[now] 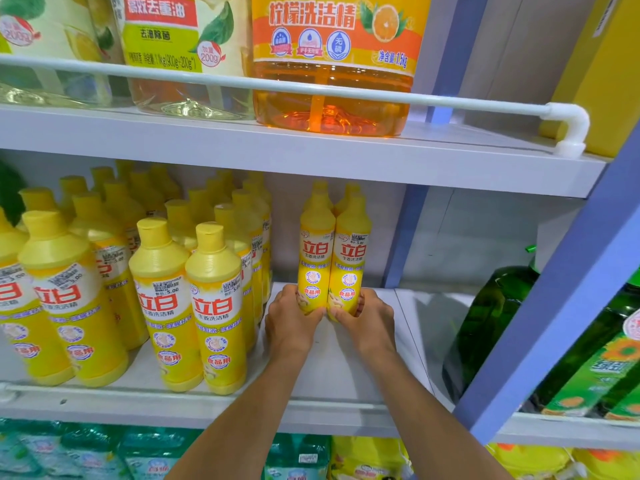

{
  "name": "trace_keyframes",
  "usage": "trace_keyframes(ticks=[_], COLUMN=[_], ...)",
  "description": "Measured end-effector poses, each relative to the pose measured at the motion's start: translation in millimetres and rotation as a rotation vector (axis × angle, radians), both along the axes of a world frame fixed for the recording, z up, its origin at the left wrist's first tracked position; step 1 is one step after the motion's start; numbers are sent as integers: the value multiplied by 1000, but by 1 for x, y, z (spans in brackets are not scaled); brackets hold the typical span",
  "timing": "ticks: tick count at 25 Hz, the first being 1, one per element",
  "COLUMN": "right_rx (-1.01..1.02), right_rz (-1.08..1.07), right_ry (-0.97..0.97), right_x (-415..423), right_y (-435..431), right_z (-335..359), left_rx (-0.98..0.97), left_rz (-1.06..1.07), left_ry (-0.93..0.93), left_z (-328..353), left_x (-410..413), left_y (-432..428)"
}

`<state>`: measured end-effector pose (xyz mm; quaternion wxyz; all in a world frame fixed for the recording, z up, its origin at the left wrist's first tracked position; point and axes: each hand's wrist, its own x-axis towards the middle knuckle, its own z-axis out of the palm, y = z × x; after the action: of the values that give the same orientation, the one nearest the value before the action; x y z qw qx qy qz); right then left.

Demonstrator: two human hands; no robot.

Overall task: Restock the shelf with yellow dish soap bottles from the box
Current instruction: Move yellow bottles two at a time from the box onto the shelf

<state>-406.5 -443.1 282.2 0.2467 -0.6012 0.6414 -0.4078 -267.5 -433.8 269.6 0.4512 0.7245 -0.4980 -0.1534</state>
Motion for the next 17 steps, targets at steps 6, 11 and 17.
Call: trace_keyframes(ticks=[6, 11, 17], right_rx=[-6, 18, 174], right_rz=[3, 77, 232], right_ry=[-5, 123, 602], right_x=[-1, -3, -28], right_y=[-2, 5, 46], right_z=[-4, 0, 24], left_rx=[-17, 11, 334], left_rz=[-14, -162, -354], left_ry=[26, 36, -342], left_z=[-2, 2, 33], left_x=[-1, 7, 18], left_y=[-1, 7, 57])
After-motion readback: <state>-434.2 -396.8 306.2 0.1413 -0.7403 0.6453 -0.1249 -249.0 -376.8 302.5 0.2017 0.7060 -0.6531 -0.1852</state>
